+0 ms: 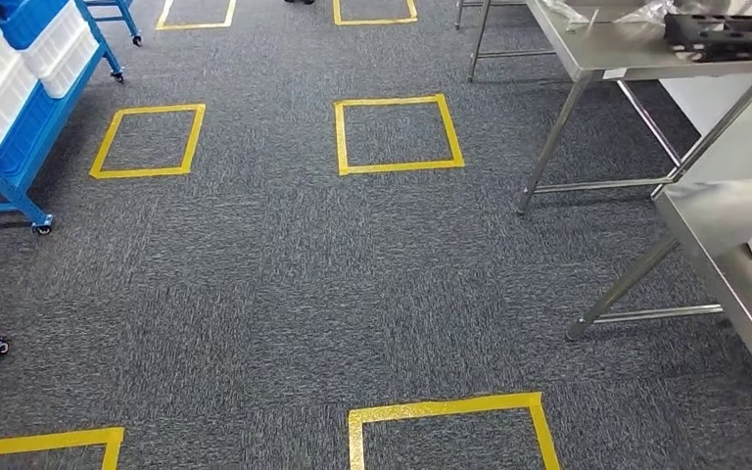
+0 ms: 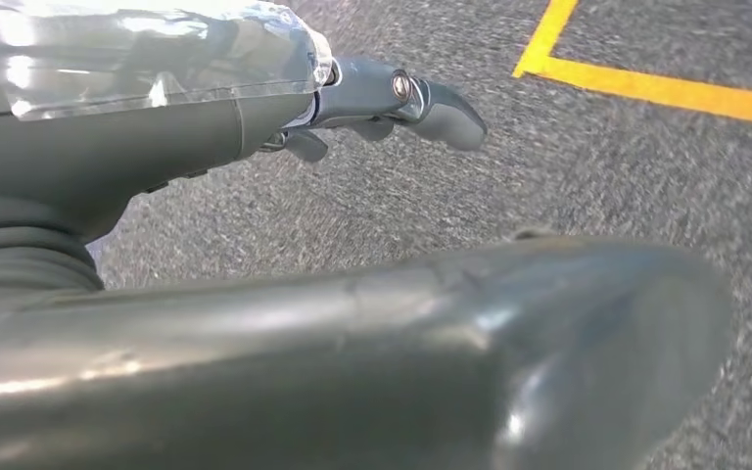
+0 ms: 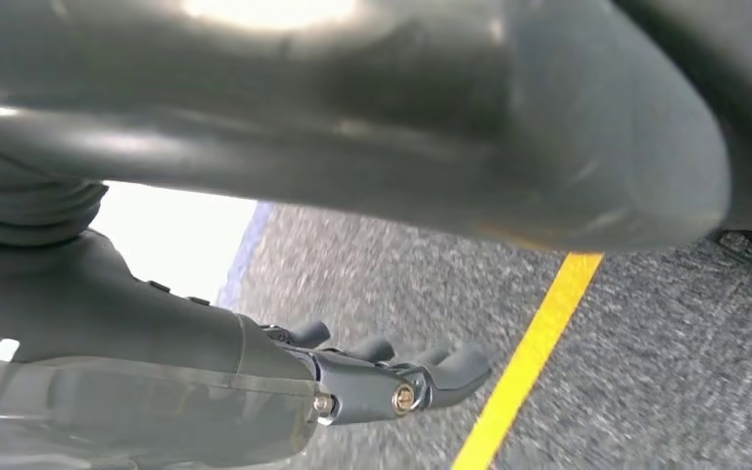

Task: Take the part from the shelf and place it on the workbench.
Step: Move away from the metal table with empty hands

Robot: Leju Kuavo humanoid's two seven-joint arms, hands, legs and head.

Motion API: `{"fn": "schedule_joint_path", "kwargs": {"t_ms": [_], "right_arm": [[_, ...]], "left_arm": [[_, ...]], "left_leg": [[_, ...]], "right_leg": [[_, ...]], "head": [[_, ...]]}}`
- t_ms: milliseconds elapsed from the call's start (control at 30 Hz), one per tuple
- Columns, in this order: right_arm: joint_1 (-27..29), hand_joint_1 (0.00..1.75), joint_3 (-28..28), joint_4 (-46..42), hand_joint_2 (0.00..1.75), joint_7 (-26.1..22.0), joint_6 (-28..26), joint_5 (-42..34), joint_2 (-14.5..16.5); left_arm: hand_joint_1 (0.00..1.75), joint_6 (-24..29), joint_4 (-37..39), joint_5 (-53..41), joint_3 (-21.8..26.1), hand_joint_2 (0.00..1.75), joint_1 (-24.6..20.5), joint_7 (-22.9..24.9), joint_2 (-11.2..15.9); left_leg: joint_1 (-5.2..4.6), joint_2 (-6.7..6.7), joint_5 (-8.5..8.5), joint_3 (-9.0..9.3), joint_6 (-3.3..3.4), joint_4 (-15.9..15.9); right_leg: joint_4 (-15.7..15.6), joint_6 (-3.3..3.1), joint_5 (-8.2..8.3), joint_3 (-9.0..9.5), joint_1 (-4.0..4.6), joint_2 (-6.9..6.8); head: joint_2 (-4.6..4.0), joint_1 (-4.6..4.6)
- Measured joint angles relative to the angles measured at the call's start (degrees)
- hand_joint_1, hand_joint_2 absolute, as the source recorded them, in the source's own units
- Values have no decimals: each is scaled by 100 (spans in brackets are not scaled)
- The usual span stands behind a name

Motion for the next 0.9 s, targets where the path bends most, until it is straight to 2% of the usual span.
{"fn": "schedule_joint_path", "kwargs": {"t_ms": [33, 67, 133, 200, 233, 267, 300, 333, 367, 400, 433, 467, 500, 533, 567, 600, 633, 700, 733, 767, 800, 833, 867, 900], "right_arm": [[-18, 0, 14, 0, 0, 20, -8, 11, 3], [-36, 0, 25, -1, 0, 38, -21, 19, 7], [-47, 0, 40, 0, 0, 71, -46, 28, 24], [-36, 0, 43, 1, 0, 99, -58, 33, 39], [-33, 0, 43, 2, 0, 110, -61, 35, 44], [-34, 0, 44, 3, 0, 119, -61, 36, 45], [-35, 0, 45, 3, 0, 115, -54, 38, 45], [-36, 0, 46, 3, 0, 102, -44, 40, 45], [-36, 0, 48, 3, 0, 77, -27, 43, 43], [-30, 0, 49, 5, 0, 48, -8, 45, 36], [-23, 0, 49, 9, 0, 21, 8, 45, 30], [-19, 0, 49, 12, 0, 0, 22, 45, 24], [-20, 0, 49, 15, 0, -16, 29, 44, 20], [-32, 0, 49, 17, 0, -29, 32, 40, 20], [-43, 0, 49, 17, 0, -43, 33, 32, 20], [-48, 0, 49, 17, 0, -52, 33, 21, 18], [-43, 0, 48, 17, 0, -58, 32, 1, 15], [-16, 0, 43, 19, 0, -62, 27, -51, 2], [-4, 0, 40, 21, 0, -62, 24, -80, -7], [3, 0, 36, 23, 0, -61, 21, -107, -16], [5, 0, 31, 25, 0, -60, 19, -134, -24], [4, 0, 26, 26, 0, -60, 16, -164, -29], [2, 0, 16, 26, 0, -60, 12, -194, -33], [0, 0, 1, 26, 0, -62, 8, -226, -35]], "left_arm": [[0, 15, -1, 10, 10, 0, 8, -3, -2], [0, 24, -1, 16, 19, 0, 15, -9, -7], [0, 34, -1, 22, 30, 0, 14, -32, -20], [0, 42, -1, 28, 31, 0, 4, -59, -38], [0, 44, -1, 31, 32, 0, 3, -71, -44], [0, 44, -1, 33, 33, 0, 7, -83, -48], [0, 44, -1, 41, 37, 0, 13, -96, -52], [0, 44, -1, 52, 41, 0, 18, -111, -60], [0, 44, -1, 66, 47, 0, 21, -131, -70], [0, 44, -1, 78, 55, 0, 21, -149, -84], [0, 44, -1, 85, 62, 0, 20, -166, -97], [0, 43, -1, 90, 68, 0, 20, -181, -107], [0, 36, -1, 97, 75, 0, 25, -197, -114], [0, 13, -1, 112, 83, 0, 35, -222, -120], [0, -30, -1, 133, 96, 0, 47, -257, -123], [0, -90, -1, 163, 109, 0, 60, -298, -126], [0, -171, -1, 193, 121, 0, 65, -345, -126], [0, -349, -2, 246, 134, 0, 68, -427, -121], [0, -439, -2, 262, 138, 0, 70, -461, -116], [0, -519, -3, 274, 140, 0, 78, -488, -108], [0, -593, -3, 282, 143, 0, 89, -511, -99], [0, -663, -3, 291, 144, 0, 102, -531, -89], [0, -725, -3, 299, 145, 0, 112, -547, -74], [0, -784, -3, 305, 146, 0, 116, -561, -60]], "left_leg": [[1, -65, 15, -14, 38, -8], [8, -116, 30, -15, 73, -27], [30, -228, 71, -10, 147, -72], [30, -340, 95, -27, 186, -82], [24, -405, 100, -40, 195, -76], [18, -475, 103, -49, 198, -67], [15, -552, 103, -50, 198, -57], [14, -635, 102, -47, 195, -47], [15, -716, 100, -41, 189, -35], [13, -794, 98, -42, 174, -22], [9, -868, 97, -55, 149, -3], [11, -929, 102, -77, 115, 11], [16, -986, 112, -102, 75, 15], [25, -1045, 126, -127, 33, 13], [33, -1049, 127, -146, 0, 19], [29, -962, 89, -176, -25, 68], [23, -814, -22, -257, -45, 230], [18, -491, -406, -566, -77, 894], [25, -427, -598, -757, -94, 1308], [34, -404, -701, -891, -107, 1613], [41, -390, -698, -927, -115, 1724], [46, -369, -582, -833, -116, 1580], [47, -317, -400, -633, -107, 1233], [39, -194, -226, -378, -89, 777]], "right_leg": [[-3, 27, -3, 11, -4, -44], [16, 60, -27, 18, -18, -25], [271, 120, -228, -81, -54, 217], [973, 148, -619, -418, -77, 513], [1374, 152, -779, -618, -79, 566], [1653, 153, -842, -762, -80, 586], [1714, 149, -779, -805, -81, 594], [1535, 140, -602, -735, -83, 609], [1161, 128, -359, -571, -89, 663], [751, 110, -169, -389, -95, 796], [417, 93, -39, -250, -101, 923], [217, 77, 16, -172, -100, 1023], [152, 59, 8, -153, -92, 1072], [139, 38, 20, -157, -82, 1024], [125, 4, 35, -152, -85, 956], [102, -41, 50, -142, -89, 886], [77, -88, 64, -135, -92, 801], [55, -155, 69, -136, -75, 626], [57, -168, 65, -141, -59, 537], [58, -173, 62, -146, -47, 453], [60, -175, 59, -147, -37, 373], [61, -173, 53, -141, -31, 296], [61, -167, 44, -128, -26, 227], [63, -155, 31, -110, -20, 165]], "head": [[-1, 0], [-1, 0], [-1, 0], [-1, 1], [-1, 1], [-1, 1], [0, 1], [-1, 1], [-1, 1], [-1, 1], [-1, 1], [-1, 1], [-1, 1], [0, 1], [-1, 0], [-1, -1], [-1, -1], [-1, -2], [-1, -2], [-1, -2], [-1, -2], [-1, -2], [-1, -2], [0, -2]]}}
